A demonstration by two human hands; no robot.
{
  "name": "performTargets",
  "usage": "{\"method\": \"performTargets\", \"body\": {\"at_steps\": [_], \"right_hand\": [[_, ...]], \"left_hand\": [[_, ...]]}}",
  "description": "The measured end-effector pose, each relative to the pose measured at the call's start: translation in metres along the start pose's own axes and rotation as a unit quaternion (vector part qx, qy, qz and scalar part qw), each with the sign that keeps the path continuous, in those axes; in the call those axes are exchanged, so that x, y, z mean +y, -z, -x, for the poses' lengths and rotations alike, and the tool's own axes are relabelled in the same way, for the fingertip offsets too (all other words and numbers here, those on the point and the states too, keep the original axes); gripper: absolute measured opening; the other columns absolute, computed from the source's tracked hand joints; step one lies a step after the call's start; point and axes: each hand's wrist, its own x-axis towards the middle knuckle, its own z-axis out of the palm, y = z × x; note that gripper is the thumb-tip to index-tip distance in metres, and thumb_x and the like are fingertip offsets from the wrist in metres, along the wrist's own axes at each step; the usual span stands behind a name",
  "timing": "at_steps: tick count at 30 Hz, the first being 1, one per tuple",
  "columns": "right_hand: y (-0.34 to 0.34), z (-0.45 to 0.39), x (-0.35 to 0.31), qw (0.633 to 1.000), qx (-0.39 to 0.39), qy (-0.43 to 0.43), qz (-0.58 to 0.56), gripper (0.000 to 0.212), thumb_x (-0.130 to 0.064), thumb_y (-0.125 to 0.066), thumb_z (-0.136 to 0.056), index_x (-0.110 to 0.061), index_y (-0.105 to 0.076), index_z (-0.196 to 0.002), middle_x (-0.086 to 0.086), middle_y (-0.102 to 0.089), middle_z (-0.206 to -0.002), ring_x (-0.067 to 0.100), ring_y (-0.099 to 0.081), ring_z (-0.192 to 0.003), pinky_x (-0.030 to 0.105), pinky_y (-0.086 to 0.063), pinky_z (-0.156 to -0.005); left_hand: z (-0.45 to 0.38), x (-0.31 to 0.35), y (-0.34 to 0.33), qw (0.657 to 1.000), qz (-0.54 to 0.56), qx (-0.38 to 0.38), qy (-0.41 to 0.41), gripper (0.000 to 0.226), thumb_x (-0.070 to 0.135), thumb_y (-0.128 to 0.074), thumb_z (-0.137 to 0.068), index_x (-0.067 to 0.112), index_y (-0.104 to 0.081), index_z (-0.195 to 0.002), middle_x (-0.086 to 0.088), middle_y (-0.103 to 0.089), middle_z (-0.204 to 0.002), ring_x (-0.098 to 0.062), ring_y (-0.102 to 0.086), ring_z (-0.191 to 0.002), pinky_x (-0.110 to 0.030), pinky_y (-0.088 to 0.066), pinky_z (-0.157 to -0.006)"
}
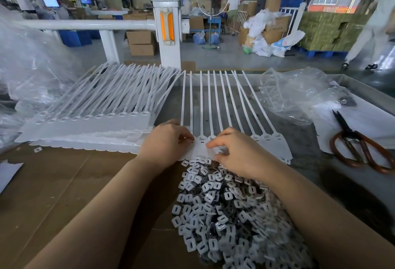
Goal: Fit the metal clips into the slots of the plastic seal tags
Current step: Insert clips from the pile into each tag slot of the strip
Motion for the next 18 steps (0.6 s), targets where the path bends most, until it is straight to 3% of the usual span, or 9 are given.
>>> {"method": "performTargets", "body": {"at_steps": [2,4,8,11,14,16,18], "right_hand": [[0.0,0.0,0.001,1.0,0.0,0.002,-0.003,0.038,-0.02,-0.062,-0.095,-0.032,-0.063,-0.131,-0.006,-0.047,-0.138,0.012,-0.057,-0.113,0.029,-0.044,-0.104],[0.0,0.0,0.001,1.0,0.0,0.003,-0.004,0.037,-0.021,-0.062,-0.095,-0.032,-0.063,-0.131,-0.006,-0.047,-0.138,0.012,-0.058,-0.113,0.03,-0.044,-0.104],[0.0,0.0,0.001,1.0,-0.002,0.004,-0.002,0.037,-0.021,-0.062,-0.096,-0.032,-0.062,-0.131,-0.006,-0.047,-0.137,0.012,-0.057,-0.113,0.029,-0.043,-0.104],[-0.001,0.0,0.002,1.0,-0.001,0.006,-0.002,0.037,-0.022,-0.062,-0.095,-0.032,-0.062,-0.131,-0.007,-0.047,-0.137,0.012,-0.057,-0.112,0.03,-0.043,-0.103],[-0.001,-0.001,0.002,1.0,0.0,0.009,0.003,0.037,-0.024,-0.062,-0.095,-0.033,-0.062,-0.131,-0.006,-0.047,-0.136,0.012,-0.055,-0.114,0.029,-0.042,-0.103],[-0.001,-0.002,0.003,1.0,0.001,0.012,0.01,0.036,-0.026,-0.062,-0.095,-0.034,-0.062,-0.13,-0.006,-0.048,-0.134,0.013,-0.055,-0.114,0.027,-0.043,-0.099],[-0.001,-0.003,0.003,1.0,0.002,0.014,0.008,0.033,-0.028,-0.063,-0.095,-0.034,-0.064,-0.127,-0.005,-0.049,-0.131,0.013,-0.056,-0.111,0.024,-0.042,-0.093]], "left_hand": [[0.0,0.0,0.0,1.0,-0.013,0.003,0.008,0.014,0.024,-0.069,-0.09,0.029,-0.079,-0.098,0.011,-0.058,-0.088,-0.006,-0.053,-0.072,-0.013,-0.039,-0.061],[0.0,0.001,0.001,1.0,-0.025,-0.003,0.009,0.015,0.025,-0.068,-0.09,0.03,-0.079,-0.1,0.012,-0.058,-0.086,-0.006,-0.051,-0.071,-0.01,-0.032,-0.058],[0.0,0.003,0.006,0.999,-0.032,-0.023,0.018,0.017,0.026,-0.068,-0.091,0.031,-0.078,-0.104,0.008,-0.065,-0.094,-0.01,-0.056,-0.077,-0.024,-0.046,-0.069],[0.002,0.006,0.009,0.999,-0.027,-0.019,0.012,0.016,0.023,-0.069,-0.09,0.03,-0.079,-0.101,0.013,-0.061,-0.089,-0.009,-0.056,-0.077,-0.024,-0.046,-0.07],[0.003,0.009,0.016,0.992,0.104,-0.07,-0.022,0.013,0.018,-0.078,-0.082,0.03,-0.079,-0.088,0.018,-0.067,-0.081,-0.002,-0.061,-0.075,-0.013,-0.043,-0.066],[0.004,0.014,0.021,0.952,0.25,-0.173,-0.033,0.013,0.014,-0.081,-0.078,0.023,-0.08,-0.087,0.011,-0.073,-0.081,-0.002,-0.065,-0.074,-0.011,-0.047,-0.069],[0.005,0.016,0.024,0.916,0.32,-0.241,-0.033,0.015,0.012,-0.082,-0.075,0.02,-0.079,-0.088,0.006,-0.075,-0.081,-0.005,-0.067,-0.074,-0.011,-0.048,-0.07]]}}
